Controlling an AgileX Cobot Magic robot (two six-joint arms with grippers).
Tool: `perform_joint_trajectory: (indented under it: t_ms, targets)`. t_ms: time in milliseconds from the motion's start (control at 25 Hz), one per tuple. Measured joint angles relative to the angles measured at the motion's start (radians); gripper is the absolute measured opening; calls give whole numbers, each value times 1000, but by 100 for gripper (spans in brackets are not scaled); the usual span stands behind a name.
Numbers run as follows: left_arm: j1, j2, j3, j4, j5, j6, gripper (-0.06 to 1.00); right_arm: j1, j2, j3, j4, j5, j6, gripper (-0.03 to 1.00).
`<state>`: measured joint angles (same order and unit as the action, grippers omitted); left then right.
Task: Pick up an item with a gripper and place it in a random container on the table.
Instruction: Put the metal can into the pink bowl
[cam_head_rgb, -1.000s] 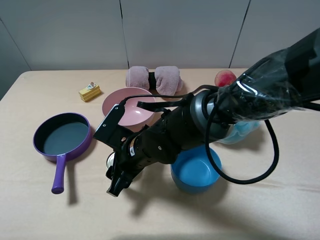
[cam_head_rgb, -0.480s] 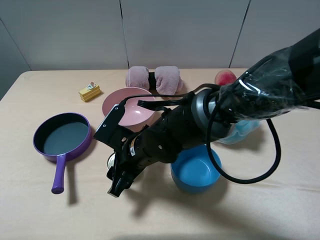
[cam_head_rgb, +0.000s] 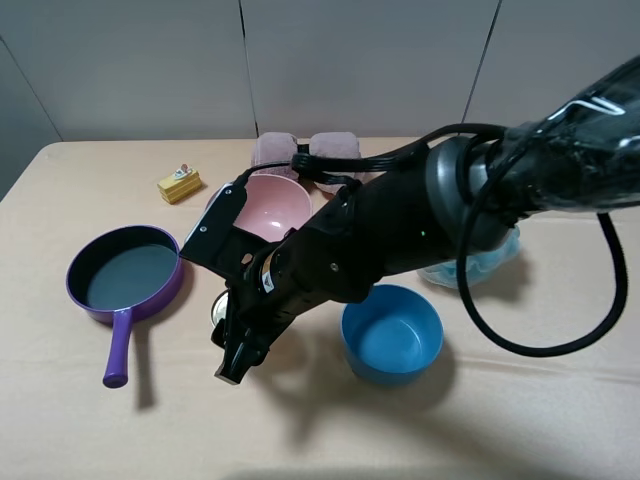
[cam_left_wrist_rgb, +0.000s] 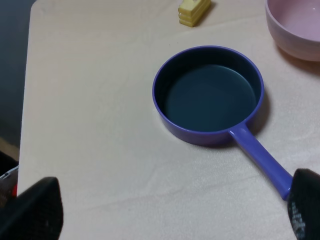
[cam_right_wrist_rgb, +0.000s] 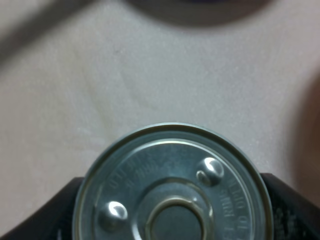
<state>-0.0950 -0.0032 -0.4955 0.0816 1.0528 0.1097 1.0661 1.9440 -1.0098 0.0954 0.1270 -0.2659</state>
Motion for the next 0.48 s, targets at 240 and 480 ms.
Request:
perform_joint_trajectory:
  t_ms: [240, 480]
  targets:
    - [0, 0, 0, 0, 0, 0, 90, 0, -63, 0, -31, 85, 0, 49]
    - [0, 0, 0, 0, 0, 0, 90, -13, -130, -10, -36, 166, 0, 49]
